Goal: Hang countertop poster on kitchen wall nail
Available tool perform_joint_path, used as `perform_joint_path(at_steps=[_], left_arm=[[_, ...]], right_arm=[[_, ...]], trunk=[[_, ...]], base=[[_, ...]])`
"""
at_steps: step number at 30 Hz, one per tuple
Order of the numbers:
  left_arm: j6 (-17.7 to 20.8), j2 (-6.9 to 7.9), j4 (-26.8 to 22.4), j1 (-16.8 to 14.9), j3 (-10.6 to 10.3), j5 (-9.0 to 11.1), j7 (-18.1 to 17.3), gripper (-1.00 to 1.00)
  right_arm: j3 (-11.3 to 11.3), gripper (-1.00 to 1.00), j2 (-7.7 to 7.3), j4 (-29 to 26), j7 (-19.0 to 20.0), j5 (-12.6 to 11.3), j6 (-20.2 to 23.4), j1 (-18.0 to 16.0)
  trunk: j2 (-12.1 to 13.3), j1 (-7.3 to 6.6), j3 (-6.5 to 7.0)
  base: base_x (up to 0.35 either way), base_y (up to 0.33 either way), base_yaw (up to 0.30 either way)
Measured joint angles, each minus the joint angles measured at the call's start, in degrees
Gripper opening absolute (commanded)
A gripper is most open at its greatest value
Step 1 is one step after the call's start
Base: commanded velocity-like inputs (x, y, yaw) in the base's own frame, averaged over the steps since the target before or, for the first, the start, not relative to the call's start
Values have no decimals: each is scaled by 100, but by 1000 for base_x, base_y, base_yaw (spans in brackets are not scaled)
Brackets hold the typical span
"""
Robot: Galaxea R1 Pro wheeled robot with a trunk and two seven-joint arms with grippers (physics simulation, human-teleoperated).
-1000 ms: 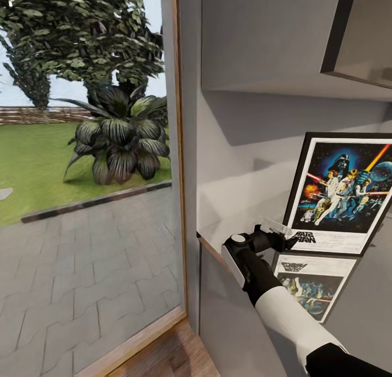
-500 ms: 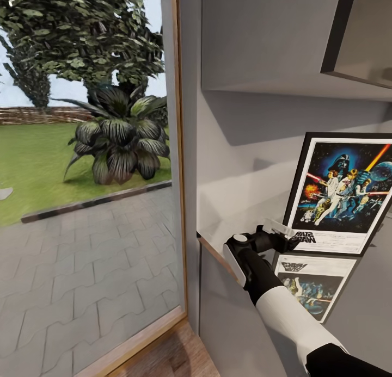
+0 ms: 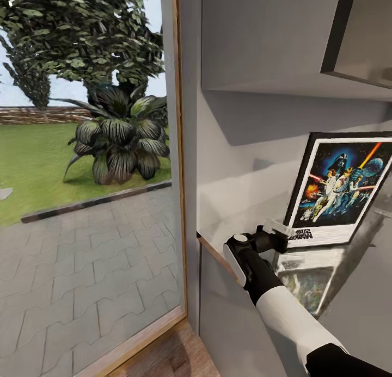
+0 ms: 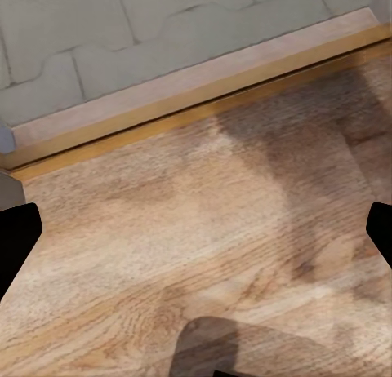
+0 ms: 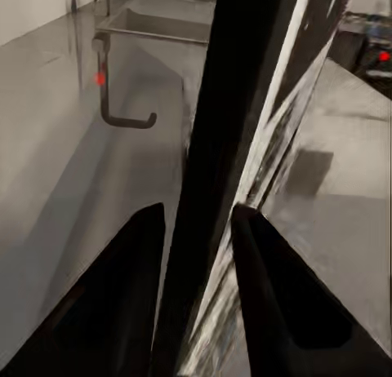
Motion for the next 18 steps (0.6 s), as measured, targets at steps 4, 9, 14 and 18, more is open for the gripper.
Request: perform_joint_path(at_steps=[4, 9, 14, 18], left_arm=[[0, 0, 0, 0, -2, 0, 0, 100], [0, 0, 0, 0, -1, 0, 0, 100], [0, 0, 0, 0, -2, 0, 0, 100], [-5, 0, 0, 0, 1, 0, 0, 100]], right_arm=[[3, -100, 0, 2, 5, -13, 2, 0], [1, -100, 0, -5, 1, -5, 5, 0], [1, -100, 0, -7, 2, -5, 5, 0], [1, -100, 0, -15, 2, -5, 6, 0]], trunk=[[0, 0, 0], [0, 0, 0], [0, 0, 0], [0, 0, 0]], base=[[0, 0, 0], [0, 0, 0], [0, 0, 0], [0, 0, 0]])
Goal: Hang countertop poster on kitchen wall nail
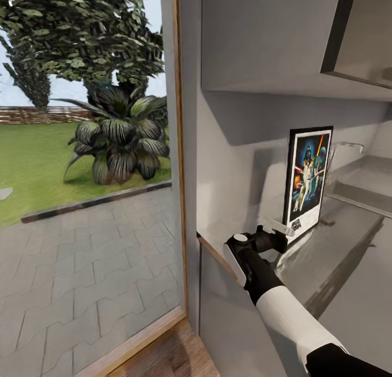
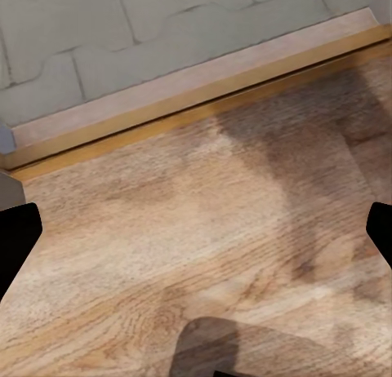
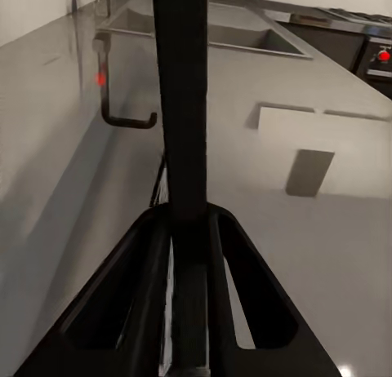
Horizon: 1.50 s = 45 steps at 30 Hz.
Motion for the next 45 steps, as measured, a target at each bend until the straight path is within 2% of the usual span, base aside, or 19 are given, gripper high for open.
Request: perform_joint_path(at_steps=[4, 12, 24, 45], left_arm=[[-3, 0, 0, 0, -3, 0, 0, 100], [-4, 0, 0, 0, -3, 0, -2, 100], [-4, 0, 0, 0, -3, 0, -1, 100], [-13, 0, 1, -1, -5, 0, -5, 100]], right_arm=[[1, -100, 0, -2, -4, 2, -5, 0], [10, -100, 0, -342, -34, 4, -2, 1], [19, -100, 0, -361, -28, 1, 0, 10], [24, -100, -1, -354, -13, -4, 7, 29]], trunk=[[0, 0, 0], [0, 0, 0], [0, 3, 0], [0, 1, 106]], base=[[-8, 0, 0], [-85, 0, 0], [-277, 0, -9], [-145, -96, -254]])
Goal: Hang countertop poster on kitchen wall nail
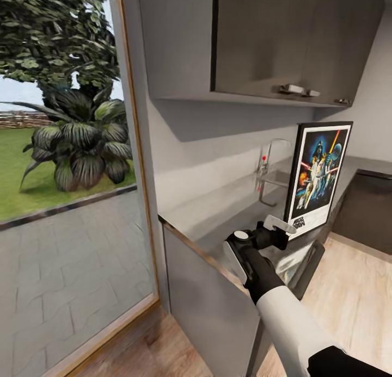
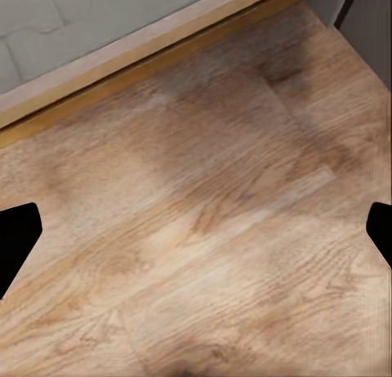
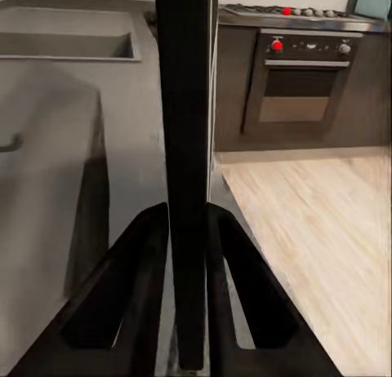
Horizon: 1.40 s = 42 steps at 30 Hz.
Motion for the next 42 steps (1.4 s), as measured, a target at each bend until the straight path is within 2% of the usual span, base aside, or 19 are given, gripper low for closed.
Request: perform_joint_path(at_steps=[27, 37, 42], left_arm=[[-4, 1, 1, 0, -1, 0, 3, 100], [0, 0, -1, 1, 0, 0, -6, 100], [1, 0, -1, 1, 0, 0, -10, 100]], right_arm=[[-4, -100, -10, 32, 13, 7, -7, 31], [-5, -100, -172, 11, 32, 9, -16, 47], [-5, -100, -251, 11, 375, 23, -18, 111]], trunk=[[0, 2, 13], [0, 0, 13], [0, 0, 13]], base=[[-251, -202, -14], [-218, -167, 0], [-28, -21, 0]])
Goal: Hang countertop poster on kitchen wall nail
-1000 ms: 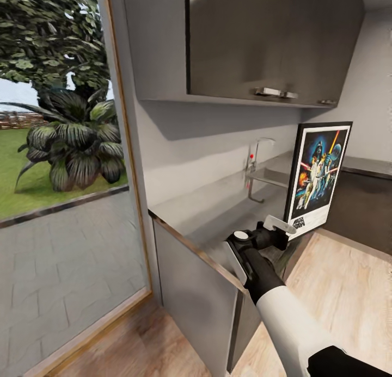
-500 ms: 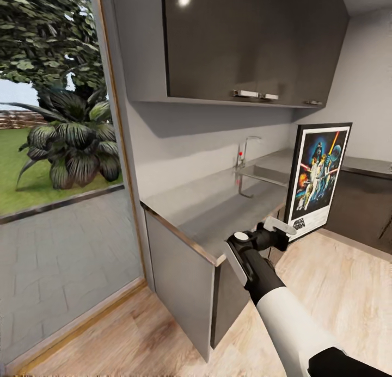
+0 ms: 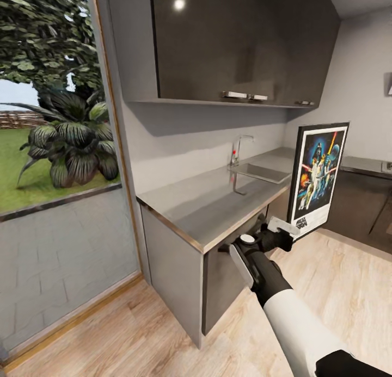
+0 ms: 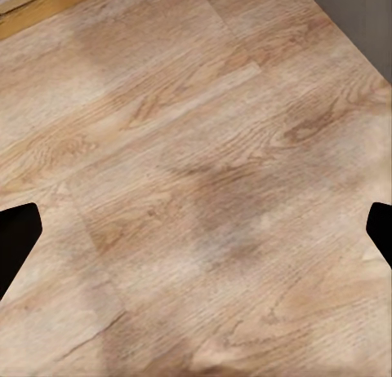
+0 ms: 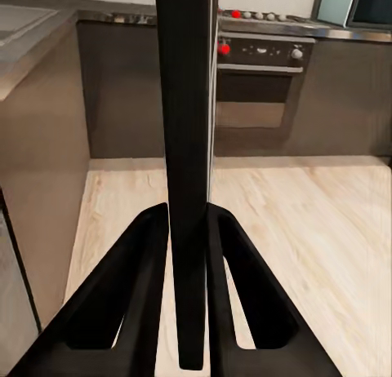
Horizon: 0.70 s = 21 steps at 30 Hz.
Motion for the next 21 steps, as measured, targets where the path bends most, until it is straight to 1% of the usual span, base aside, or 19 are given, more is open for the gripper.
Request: perform_joint_path(at_steps=[1, 2, 4, 6, 8, 9, 10, 11, 12, 13, 14, 16, 17, 19, 20, 21], left_arm=[[0, 0, -1, 0, 1, 0, 0, 100], [0, 0, 0, 0, 0, 0, -1, 100], [0, 0, -1, 0, 0, 0, -1, 100], [0, 0, 0, 0, 0, 0, -1, 100], [0, 0, -1, 0, 0, 0, -1, 100], [0, 0, -1, 1, 0, 0, 2, 100], [1, 0, -2, 1, 1, 1, 1, 100], [1, 0, -1, 1, 0, 0, 1, 100], [1, 0, -2, 1, 1, 1, 1, 100], [1, 0, -1, 1, 0, 0, 0, 100], [1, 0, -2, 1, 1, 1, 0, 100], [1, 0, -2, 1, 0, 0, 0, 100], [1, 0, -3, 1, 1, 1, -1, 100], [1, 0, -2, 1, 1, 0, -4, 100], [1, 0, -3, 2, 1, 1, -6, 100], [1, 0, -2, 1, 1, 0, -7, 100]], right_arm=[[-1, -100, -143, 0, 168, -5, -13, 78], [0, -100, -208, 1, 220, -7, -43, 108], [-2, -100, -412, 20, 387, -19, -361, 235], [-1, -100, -475, 30, 493, -21, -567, 334], [-8, -100, -566, 39, 797, -18, -850, 597], [-155, -100, -726, 41, 1304, 15, -1247, 997], [-286, -100, -767, 50, 1441, -13, -1407, 1302], [-402, -100, -787, 48, 1578, 5, -1519, 1403], [-524, -100, -800, 49, 1749, -11, -1598, 1575], [-587, -100, -806, 46, 1858, -3, -1627, 1675], [-749, -100, -813, 48, 2087, -34, -1677, 1857], [-958, -100, -817, 47, 2364, -60, -1713, 2051], [-1182, -100, -822, 50, 2658, -126, -1738, 2218], [-1397, -100, -828, 51, 2997, -151, -1753, 2391], [-1705, -100, -830, 85, 3540, -207, -1825, 2594], [-1802, -100, -830, 109, 3734, -190, -1869, 2677]], trunk=[[0, 0, 0], [0, 0, 0], [0, 0, 0], [0, 0, 0], [0, 0, -1], [-1, -1, 0], [0, 0, -1], [0, 0, -1], [0, 0, -1], [0, 0, -1], [0, 0, -1], [0, 0, -1], [0, 0, -1], [0, 0, -1], [0, 0, -1], [0, 0, -1]], base=[[-9, -6, 0], [-5, -4, 0], [-3, -2, 0], [-2, -1, 0], [0, 0, 0], [0, 0, 0], [0, 0, 0], [0, 0, 0], [0, 0, 0], [0, 0, 0], [0, 0, 0], [0, 0, 0], [0, 0, 0], [0, 0, 0], [0, 0, 0], [0, 0, 0]])
